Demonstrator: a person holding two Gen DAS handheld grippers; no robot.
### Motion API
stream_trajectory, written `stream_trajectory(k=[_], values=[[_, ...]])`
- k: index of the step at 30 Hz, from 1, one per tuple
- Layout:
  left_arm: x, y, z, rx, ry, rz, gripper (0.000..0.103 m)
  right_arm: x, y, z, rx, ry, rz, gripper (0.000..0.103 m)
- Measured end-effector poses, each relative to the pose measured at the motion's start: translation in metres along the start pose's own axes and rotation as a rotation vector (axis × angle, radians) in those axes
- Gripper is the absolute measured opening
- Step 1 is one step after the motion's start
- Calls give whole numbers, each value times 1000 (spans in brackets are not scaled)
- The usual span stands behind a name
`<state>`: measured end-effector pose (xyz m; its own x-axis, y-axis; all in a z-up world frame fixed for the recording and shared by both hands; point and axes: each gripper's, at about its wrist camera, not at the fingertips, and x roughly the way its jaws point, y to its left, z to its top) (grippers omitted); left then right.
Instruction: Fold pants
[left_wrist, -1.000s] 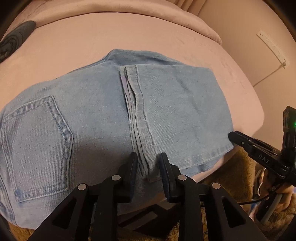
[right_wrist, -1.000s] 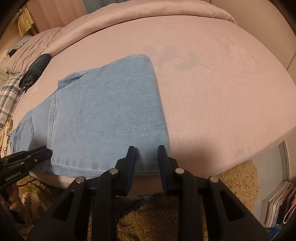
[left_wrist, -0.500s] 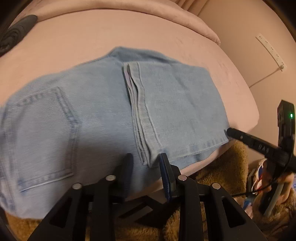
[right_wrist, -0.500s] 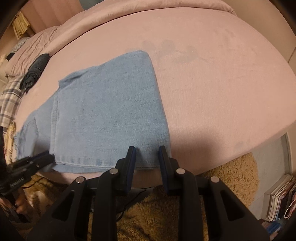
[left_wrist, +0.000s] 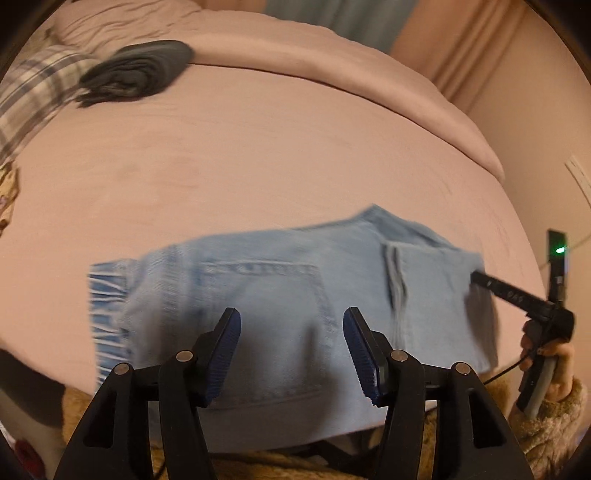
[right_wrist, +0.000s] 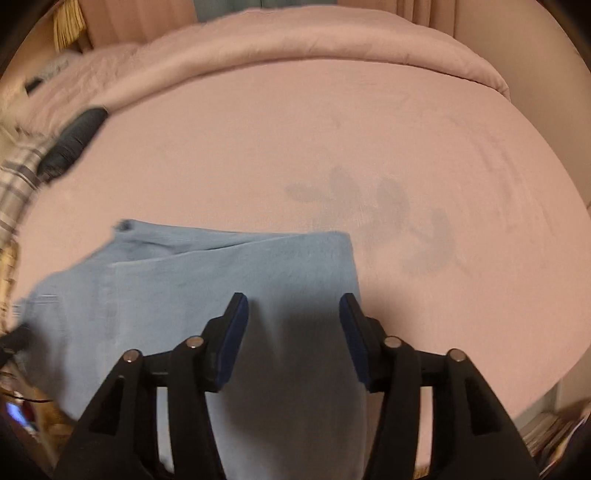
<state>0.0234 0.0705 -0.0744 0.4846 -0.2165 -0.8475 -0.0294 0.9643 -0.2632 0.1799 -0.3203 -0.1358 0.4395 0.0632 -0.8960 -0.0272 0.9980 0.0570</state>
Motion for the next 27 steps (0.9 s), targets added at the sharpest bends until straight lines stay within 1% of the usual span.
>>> stream_trajectory(k=[2, 4, 5, 6, 7, 8, 9, 11, 12, 13, 14, 15, 16, 18, 20, 21, 23, 27], values=[[-1, 6, 2, -24, -11, 24, 60, 22, -3, 4, 12, 62, 0, 57], [-1, 14, 2, -47, -14, 41, 69, 30, -3, 5, 8, 52, 4, 60], [-1, 16, 3, -56, -18, 39, 69, 30, -1, 5, -5, 48, -1, 60], [-3, 22, 3, -77, -23, 6, 69, 30, -1, 5, -6, 50, -4, 61], [-7, 27, 2, -92, -27, -12, 70, 30, -2, 5, 1, 50, -1, 61], [-10, 29, 2, -108, -35, -12, 72, 29, -2, 4, 5, 48, 2, 61], [-14, 34, 3, -121, -49, 1, 74, 29, -1, 4, 3, 46, 0, 61], [-25, 42, 2, -131, -87, 20, 74, 27, 2, 4, -2, 38, -11, 61], [-28, 44, 2, -135, -95, 20, 76, 26, 3, 3, -3, 35, -17, 61], [-30, 49, 2, -145, -104, 23, 82, 24, 4, 4, -3, 30, -26, 61], [-32, 55, 1, -160, -112, 37, 84, 22, 1, 2, -5, 27, -34, 61], [-32, 59, 1, -171, -116, 49, 86, 20, 7, 2, -5, 26, -43, 61], [-31, 65, 0, -191, -118, 82, 86, 16, 15, 3, -3, 21, -39, 61], [-28, 73, -2, -206, -103, 130, 86, 2, 22, 0, -5, -5, 7, 62], [-23, 80, -5, -217, -95, 113, 86, -17, 35, -4, -24, -47, 63, 71], [-20, 83, -7, -229, -86, 93, 86, -25, 42, -7, -33, -64, 88, 79], [-11, 89, -10, -253, -61, 61, 86, -36, 55, -13, -50, -75, 131, 81], [3, 95, -17, -267, -18, 54, 86, -42, 82, -30, -98, -44, 217, 82]])
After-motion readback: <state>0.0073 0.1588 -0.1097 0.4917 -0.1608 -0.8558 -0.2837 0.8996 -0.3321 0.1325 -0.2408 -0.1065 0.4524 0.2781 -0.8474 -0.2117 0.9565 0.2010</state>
